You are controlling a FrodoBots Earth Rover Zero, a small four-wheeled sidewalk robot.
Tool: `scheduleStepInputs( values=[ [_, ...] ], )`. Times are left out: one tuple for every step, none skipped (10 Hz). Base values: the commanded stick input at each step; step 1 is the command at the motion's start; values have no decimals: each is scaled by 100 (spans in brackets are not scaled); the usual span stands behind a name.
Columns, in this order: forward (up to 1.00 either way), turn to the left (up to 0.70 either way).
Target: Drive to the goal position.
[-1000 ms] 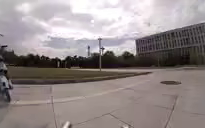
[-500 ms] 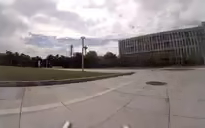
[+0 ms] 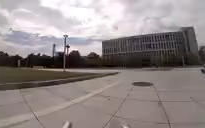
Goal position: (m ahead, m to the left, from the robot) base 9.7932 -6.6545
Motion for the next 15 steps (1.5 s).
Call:
scheduleStepInputs(
  values=[
    [70,0],
    [70,0],
    [70,0],
    [70,0],
    [70,0],
    [70,0],
    [70,0],
    [70,0],
    [70,-23],
    [70,-32],
    [70,-32],
    [70,-32],
    [70,-32],
    [70,-32],
    [70,-32]
  ],
)
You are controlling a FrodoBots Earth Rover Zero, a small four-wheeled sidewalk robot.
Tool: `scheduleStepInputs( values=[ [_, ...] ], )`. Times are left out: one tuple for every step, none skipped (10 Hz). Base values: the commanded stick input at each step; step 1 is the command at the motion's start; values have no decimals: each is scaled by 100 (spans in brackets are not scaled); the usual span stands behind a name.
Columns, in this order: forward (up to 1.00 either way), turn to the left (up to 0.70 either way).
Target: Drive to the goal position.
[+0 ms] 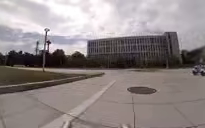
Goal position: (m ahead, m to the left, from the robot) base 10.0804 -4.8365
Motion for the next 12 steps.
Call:
scheduleStepInputs(
  values=[
    [70,-32],
    [70,-32],
    [70,-15],
    [70,0],
    [70,0],
    [70,0],
    [70,0],
    [70,0],
    [70,0],
    [70,0],
    [70,0],
    [70,0]
  ],
)
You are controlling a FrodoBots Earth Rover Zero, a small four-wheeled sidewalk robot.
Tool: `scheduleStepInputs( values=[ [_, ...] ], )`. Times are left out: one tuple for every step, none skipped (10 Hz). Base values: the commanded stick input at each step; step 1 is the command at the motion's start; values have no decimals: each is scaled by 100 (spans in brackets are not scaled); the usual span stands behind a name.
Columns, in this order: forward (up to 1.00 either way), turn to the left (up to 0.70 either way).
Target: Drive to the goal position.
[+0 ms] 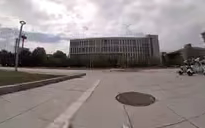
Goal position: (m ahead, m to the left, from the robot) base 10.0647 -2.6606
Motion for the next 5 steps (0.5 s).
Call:
scheduleStepInputs(
  values=[
    [70,0],
    [70,0],
    [70,0],
    [70,0],
    [70,0]
  ],
)
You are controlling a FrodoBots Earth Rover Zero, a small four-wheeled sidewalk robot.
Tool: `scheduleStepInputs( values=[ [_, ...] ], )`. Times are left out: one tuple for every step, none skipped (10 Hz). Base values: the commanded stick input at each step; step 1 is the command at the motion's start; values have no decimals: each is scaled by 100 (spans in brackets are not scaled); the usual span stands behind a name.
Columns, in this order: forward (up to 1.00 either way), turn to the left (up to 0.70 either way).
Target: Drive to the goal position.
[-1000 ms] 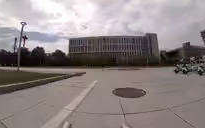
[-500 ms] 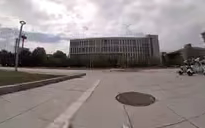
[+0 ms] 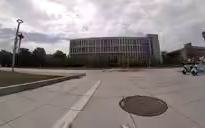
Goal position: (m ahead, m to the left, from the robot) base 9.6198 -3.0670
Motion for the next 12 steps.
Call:
scheduleStepInputs(
  values=[
    [70,0],
    [70,0],
    [70,0],
    [70,0],
    [70,0],
    [70,0],
    [70,0],
    [70,0],
    [70,0],
    [70,0],
    [70,0],
    [70,-1]
  ],
)
